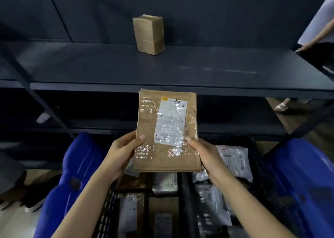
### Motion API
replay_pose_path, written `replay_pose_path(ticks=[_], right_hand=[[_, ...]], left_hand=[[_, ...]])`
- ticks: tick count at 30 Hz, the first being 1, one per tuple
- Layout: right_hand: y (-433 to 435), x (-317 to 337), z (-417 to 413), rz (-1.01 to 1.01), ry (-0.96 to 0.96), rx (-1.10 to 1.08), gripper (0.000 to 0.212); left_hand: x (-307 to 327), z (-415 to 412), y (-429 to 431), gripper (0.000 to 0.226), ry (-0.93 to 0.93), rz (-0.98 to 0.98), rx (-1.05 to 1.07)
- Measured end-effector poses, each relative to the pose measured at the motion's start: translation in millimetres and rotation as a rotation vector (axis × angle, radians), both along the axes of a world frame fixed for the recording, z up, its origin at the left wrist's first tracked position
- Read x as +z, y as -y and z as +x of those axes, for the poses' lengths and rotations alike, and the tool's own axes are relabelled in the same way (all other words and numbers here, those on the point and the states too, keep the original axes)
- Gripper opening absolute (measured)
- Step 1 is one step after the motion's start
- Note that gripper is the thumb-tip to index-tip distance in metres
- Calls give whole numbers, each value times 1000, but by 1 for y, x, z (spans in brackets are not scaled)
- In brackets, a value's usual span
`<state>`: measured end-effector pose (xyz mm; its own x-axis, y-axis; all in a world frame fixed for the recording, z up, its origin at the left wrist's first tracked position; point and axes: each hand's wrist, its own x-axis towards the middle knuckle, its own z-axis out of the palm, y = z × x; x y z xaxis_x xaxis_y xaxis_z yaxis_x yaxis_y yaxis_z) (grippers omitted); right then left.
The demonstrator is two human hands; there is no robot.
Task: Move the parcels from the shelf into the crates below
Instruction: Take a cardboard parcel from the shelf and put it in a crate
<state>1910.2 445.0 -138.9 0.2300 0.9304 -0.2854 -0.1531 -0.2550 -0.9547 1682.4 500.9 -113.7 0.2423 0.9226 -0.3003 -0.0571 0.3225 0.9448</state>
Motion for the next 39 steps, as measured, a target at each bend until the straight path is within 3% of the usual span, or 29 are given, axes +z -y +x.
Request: replay_pose_path(ticks=[6,13,18,21,26,31,35,39], right_hand=[[-2,-40,-40,-90,-24,41,7],[30,-95,-77,-281,-106,91,17],[72,-138,-98,-422,-37,80,7],[93,-154,-111,-462,-55,45,12],[109,-171,-126,-497,-103,71,8],[113,-182,-134,-488,-98,75,18],[114,-190,-136,-481,-79,119,22],[115,-205,-138,-523,-44,166,28]], left_hand=[[-35,-37,2,26,-48,-75,17],[-104,-80,32,21,-112,-270,12],[-147,-103,72,19,-113,-430,28],[-163,-113,92,19,-116,-522,58],[-180,-126,107,42,-144,-619,62],[-198,-130,115,60,-372,-606,99],[-209,-134,118,52,-367,-587,29],[-222,-129,119,14,-623,-465,-38]])
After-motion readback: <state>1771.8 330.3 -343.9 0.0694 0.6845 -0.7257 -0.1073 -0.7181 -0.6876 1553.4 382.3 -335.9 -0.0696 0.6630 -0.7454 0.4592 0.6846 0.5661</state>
